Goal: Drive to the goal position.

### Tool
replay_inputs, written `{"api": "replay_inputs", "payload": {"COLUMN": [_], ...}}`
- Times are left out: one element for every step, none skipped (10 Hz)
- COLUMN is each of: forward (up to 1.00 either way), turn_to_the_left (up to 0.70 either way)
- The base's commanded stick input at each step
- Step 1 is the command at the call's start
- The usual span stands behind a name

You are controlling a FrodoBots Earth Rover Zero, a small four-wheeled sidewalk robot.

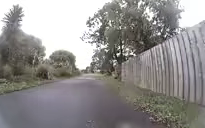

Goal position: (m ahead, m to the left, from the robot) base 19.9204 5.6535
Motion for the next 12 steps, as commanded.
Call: {"api": "replay_inputs", "payload": {"forward": [0.85, 0.85, 0.85, 0.85, 0.85, 0.85, 0.85, 0.85, 0.85, 0.85, 0.85, 0.85], "turn_to_the_left": [0.0, 0.0, 0.0, 0.26, 0.2, 0.0, 0.0, 0.0, 0.0, 0.0, 0.0, 0.0]}}
